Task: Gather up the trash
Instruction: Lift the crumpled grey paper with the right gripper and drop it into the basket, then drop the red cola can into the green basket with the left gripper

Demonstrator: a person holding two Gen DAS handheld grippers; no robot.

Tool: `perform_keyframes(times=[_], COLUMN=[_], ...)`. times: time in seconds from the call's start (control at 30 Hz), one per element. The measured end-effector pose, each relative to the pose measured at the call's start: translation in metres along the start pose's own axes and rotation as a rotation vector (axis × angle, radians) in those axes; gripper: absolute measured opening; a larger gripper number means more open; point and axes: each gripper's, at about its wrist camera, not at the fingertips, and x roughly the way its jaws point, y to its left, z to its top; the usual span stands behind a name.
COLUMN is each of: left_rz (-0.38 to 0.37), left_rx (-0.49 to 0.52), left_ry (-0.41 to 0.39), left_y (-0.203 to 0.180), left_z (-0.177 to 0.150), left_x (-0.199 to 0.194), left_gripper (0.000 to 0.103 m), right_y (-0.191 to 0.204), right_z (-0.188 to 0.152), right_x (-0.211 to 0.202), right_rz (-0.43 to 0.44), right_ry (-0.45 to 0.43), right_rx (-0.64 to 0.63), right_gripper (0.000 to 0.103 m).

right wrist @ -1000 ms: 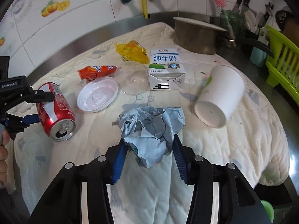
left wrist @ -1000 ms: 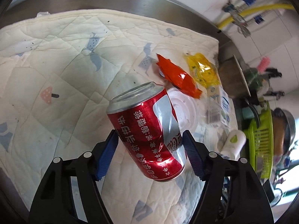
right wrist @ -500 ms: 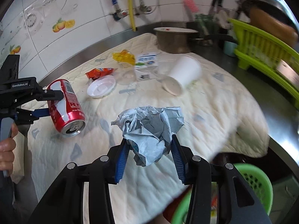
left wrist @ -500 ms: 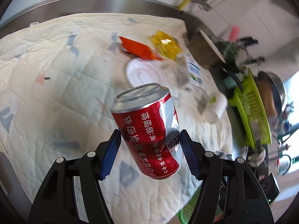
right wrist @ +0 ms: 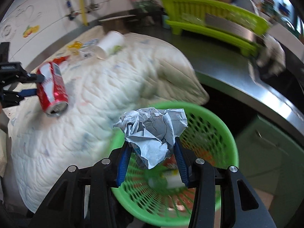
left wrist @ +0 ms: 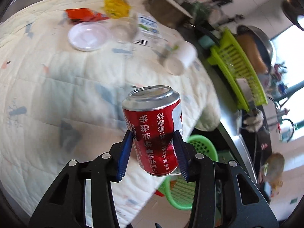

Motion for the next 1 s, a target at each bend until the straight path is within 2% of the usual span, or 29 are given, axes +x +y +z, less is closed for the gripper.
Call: perform_keyframes(times=[0.13, 0.2, 0.4, 0.43, 0.47, 0.77, 0.87, 0.97, 1.0], left_rz=[-0.045, -0.063, -0.093, -0.098, -0.096, -0.044, -0.035, -0.017, -0.014], left_rx=[0.069, 0.108, 0.235, 0.246, 0.258, 0.316, 0.323, 0.328, 0.328], left_ry=[0.025, 0.05, 0.158, 0.176, 0.201, 0.298, 0.312, 0.313, 0.313], left_y=[-0.032, -0.051, -0.1, -0.105, -0.111, -0.124, -0.124, -0.125, -0.125], left_z=[-0.011, -0.019, -0.05, -0.055, -0.062, -0.093, -0.097, -0.101, -0.1], left_x=[0.005, 0.014, 0.048, 0.054, 0.062, 0.101, 0.107, 0.109, 0.108], left_gripper=[0.043, 0.043, 0.043, 0.043, 0.043, 0.045, 0.05, 0.063, 0.065], right_y=[-0.024, -0.031, -0.046, -0.047, -0.049, -0.056, -0.056, -0.055, -0.054], right_z=[-0.018, -0.023, -0.034, -0.034, -0.036, -0.046, -0.046, -0.046, -0.046], right_x=[0.004, 0.004, -0.003, -0.003, -0.005, -0.02, -0.025, -0.029, -0.03], right_rz=[-0.036, -0.051, -0.077, -0.076, -0.075, -0.068, -0.067, -0.068, -0.065], right_ry=[0.045, 0.054, 0.058, 0.06, 0.059, 0.042, 0.031, 0.022, 0.019], right_rx=[0.05, 0.06, 0.092, 0.096, 0.101, 0.117, 0.113, 0.106, 0.105], right_gripper=[0.047, 0.053, 0.061, 0.066, 0.07, 0.074, 0.075, 0.076, 0.076])
